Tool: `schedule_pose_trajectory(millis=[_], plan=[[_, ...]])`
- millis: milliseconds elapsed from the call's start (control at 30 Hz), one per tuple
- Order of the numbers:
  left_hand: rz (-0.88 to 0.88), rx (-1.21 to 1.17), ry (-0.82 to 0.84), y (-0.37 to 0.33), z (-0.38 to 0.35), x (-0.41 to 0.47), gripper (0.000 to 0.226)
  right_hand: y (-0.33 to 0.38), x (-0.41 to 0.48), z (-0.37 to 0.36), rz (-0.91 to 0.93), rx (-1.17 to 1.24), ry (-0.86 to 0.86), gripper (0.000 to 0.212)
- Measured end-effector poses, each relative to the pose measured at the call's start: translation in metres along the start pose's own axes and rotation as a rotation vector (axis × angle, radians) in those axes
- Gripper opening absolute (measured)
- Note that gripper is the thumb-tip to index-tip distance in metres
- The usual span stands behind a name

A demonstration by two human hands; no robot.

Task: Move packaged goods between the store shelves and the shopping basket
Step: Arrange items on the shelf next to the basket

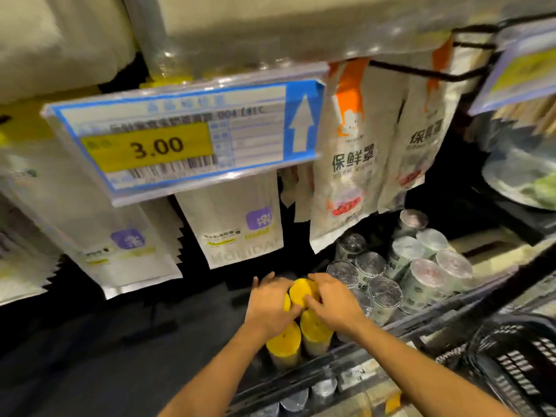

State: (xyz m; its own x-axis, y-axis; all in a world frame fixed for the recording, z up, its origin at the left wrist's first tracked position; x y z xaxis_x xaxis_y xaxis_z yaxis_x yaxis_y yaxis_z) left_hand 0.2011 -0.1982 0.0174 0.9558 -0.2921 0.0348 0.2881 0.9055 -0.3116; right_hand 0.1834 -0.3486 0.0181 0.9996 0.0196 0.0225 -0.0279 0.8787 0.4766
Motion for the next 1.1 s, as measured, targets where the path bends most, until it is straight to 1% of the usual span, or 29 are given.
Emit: schedule_pose_trajectory(millis=[100,167,267,367,467,600,667,767,867,1000,1100], plan=[[-0.111,0.024,-0.038,-0.021,0.007,-0.003,0.046,-0.007,-0.015,0.013,0.052,-0.011,-0.048,0.054],[-0.157,0.008,-0.062,-0.039,0.011,-0.006,0.047,-0.014,-0.028,0.026,0.059,0.001,-0.088,0.052],[-0.204,0.019,-0.077,-0.069,0.013,-0.014,0.05,-0.035,-0.052,0.047,0.045,0.001,-0.135,0.047],[-0.297,-0.031,-0.089,-0.113,0.01,-0.028,0.042,-0.069,-0.089,0.071,0.005,-0.005,-0.164,0.047],[-0.356,-0.046,-0.027,-0.17,-0.005,-0.047,0.044,-0.113,-0.139,0.095,-0.088,0.0,-0.179,0.049],[-0.43,-0.074,0.082,-0.257,-0.042,-0.074,0.048,-0.181,-0.218,0.124,-0.215,-0.001,-0.232,0.048],[-0.484,-0.086,0.142,-0.302,-0.063,-0.088,0.044,-0.213,-0.259,0.137,-0.303,0.003,-0.264,0.047],[-0.552,-0.101,0.175,-0.364,-0.094,-0.11,0.041,-0.262,-0.319,0.152,-0.438,-0.021,-0.299,0.046],[-0.623,-0.077,0.211,-0.418,-0.124,-0.129,0.046,-0.302,-0.373,0.161,-0.551,-0.043,-0.329,0.049],[-0.697,-0.065,0.294,-0.473,-0.158,-0.142,0.052,-0.344,-0.418,0.171,-0.687,-0.021,-0.357,0.048],[-0.7,-0.081,0.343,-0.509,-0.182,-0.14,0.049,-0.374,-0.434,0.177,-0.776,0.011,-0.349,0.042]])
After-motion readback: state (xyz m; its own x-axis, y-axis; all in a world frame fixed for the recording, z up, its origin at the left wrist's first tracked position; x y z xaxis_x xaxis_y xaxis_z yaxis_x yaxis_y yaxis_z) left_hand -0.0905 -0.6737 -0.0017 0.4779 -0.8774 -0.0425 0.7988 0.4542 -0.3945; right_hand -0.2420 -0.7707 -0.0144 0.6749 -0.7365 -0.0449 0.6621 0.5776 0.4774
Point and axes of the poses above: each hand's wrist, its own x-axis towards the middle knuckle, its own z-axis out of the back of the hand, y = z × x, the point moved 2 cm from there along x, towards the middle knuckle, and after that the axes turned 11 degrees about -y, right-handed, at the moved point
